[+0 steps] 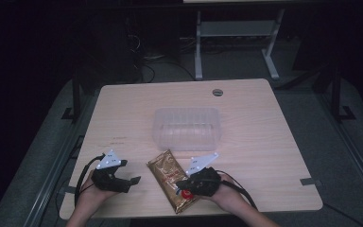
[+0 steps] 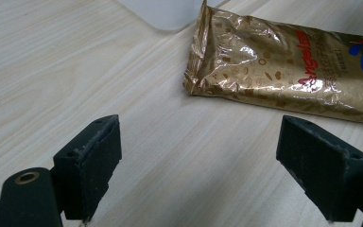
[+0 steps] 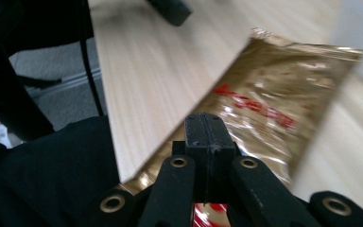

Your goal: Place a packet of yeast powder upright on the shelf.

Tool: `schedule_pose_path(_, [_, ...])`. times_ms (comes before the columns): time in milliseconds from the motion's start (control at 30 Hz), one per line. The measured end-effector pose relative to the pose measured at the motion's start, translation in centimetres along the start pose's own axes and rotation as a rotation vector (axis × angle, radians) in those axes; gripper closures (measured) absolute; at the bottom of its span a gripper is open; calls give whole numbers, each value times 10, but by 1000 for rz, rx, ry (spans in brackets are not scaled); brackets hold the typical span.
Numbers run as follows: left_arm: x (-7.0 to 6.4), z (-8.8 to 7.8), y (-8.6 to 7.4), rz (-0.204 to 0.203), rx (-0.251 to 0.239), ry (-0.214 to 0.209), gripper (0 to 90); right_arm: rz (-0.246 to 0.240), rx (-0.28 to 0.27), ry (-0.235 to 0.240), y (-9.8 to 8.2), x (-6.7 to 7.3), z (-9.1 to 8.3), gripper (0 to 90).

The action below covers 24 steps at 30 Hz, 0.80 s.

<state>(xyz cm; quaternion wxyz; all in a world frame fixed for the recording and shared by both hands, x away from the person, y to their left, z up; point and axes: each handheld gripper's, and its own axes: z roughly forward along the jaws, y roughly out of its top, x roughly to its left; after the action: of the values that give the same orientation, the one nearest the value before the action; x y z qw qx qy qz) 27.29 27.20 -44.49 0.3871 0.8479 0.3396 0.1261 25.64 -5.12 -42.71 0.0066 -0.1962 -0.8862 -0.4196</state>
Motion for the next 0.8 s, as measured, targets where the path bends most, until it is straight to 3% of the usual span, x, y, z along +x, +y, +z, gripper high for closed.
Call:
schedule_pose_path(167, [-1,1,0,-2,-6,-5,142,-55,64,34,4,18,30,896])
schedule_pose_path(200, [-1,0,0,-1,-5,-6,142,-55,64,34,4,18,30,896])
schedule_pose_path(233, [-1,1,0,2,-4,-8,142,-86,90,35,1,22,36,896])
schedule_pose_path(367, [-2,1,0,3,-7,-10,142,-98,126,43,-5,26,45,896])
schedule_pose_path(600, [-3,2,0,0,-8,-14,142,-102,161,20,-9,25,44,896])
schedule_pose_path(800, [-3,1,0,6,-4,-15,142,-83,180,-10,-16,15,33,897])
